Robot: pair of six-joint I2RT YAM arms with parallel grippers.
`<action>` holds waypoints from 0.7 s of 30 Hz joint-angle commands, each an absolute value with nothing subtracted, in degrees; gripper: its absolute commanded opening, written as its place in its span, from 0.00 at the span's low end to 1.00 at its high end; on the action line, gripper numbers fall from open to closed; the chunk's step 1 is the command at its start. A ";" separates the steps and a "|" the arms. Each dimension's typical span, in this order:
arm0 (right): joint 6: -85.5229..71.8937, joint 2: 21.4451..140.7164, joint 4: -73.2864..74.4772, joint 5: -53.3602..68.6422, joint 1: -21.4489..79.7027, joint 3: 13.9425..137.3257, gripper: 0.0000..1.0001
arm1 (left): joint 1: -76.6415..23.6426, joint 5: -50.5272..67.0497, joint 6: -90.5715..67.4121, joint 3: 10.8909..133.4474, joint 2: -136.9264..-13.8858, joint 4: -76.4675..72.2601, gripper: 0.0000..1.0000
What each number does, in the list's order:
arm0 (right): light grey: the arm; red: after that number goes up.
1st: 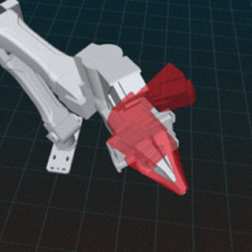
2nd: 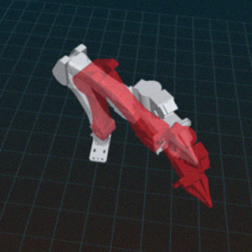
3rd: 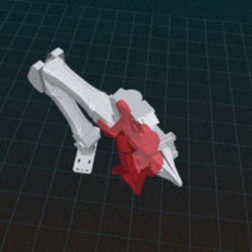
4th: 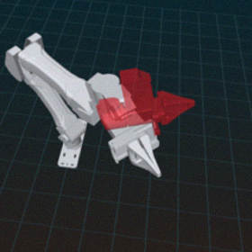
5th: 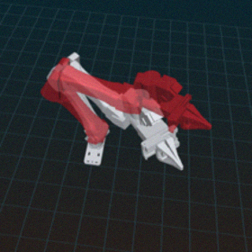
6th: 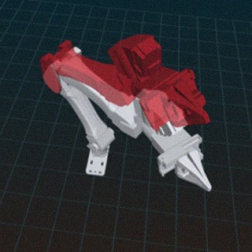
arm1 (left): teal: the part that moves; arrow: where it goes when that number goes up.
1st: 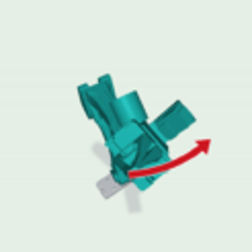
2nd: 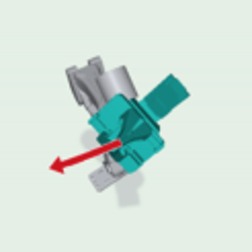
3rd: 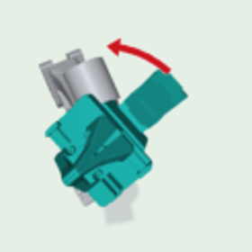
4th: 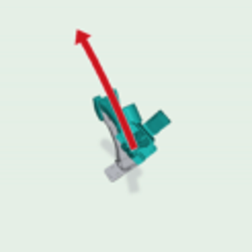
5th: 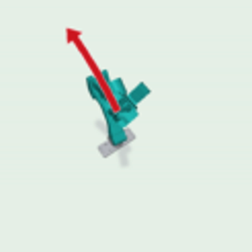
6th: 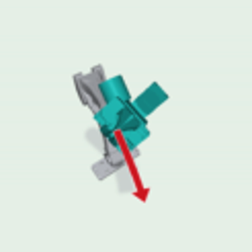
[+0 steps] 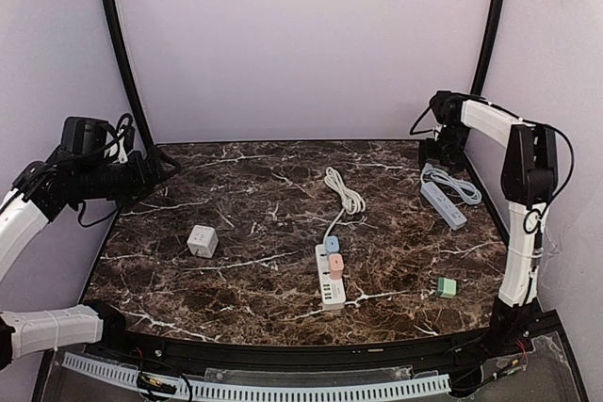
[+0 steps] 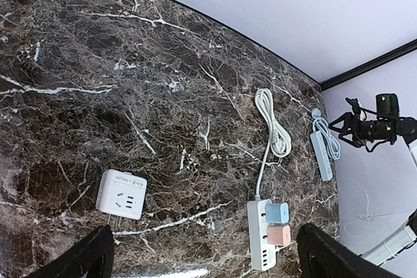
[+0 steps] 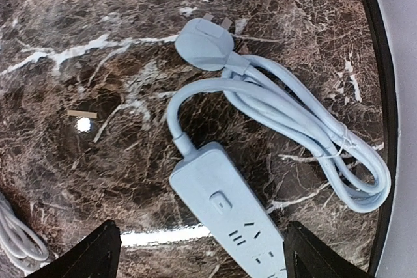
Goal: Insert the plug
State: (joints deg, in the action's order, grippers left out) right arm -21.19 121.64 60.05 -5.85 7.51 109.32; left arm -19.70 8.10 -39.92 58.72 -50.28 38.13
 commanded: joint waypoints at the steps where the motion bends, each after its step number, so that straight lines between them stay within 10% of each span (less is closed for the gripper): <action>1: -18.94 124.76 57.70 -5.69 6.08 110.84 0.87 | -19.36 9.63 -42.57 59.34 -52.47 35.78 1.00; 21: -14.43 130.74 55.98 -4.64 2.69 113.31 0.91 | -19.34 12.79 -40.20 69.94 -66.24 34.90 1.00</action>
State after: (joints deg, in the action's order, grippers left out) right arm -15.25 128.66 57.25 -6.04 2.94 113.60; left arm -19.70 11.75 -42.39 66.13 -64.55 34.02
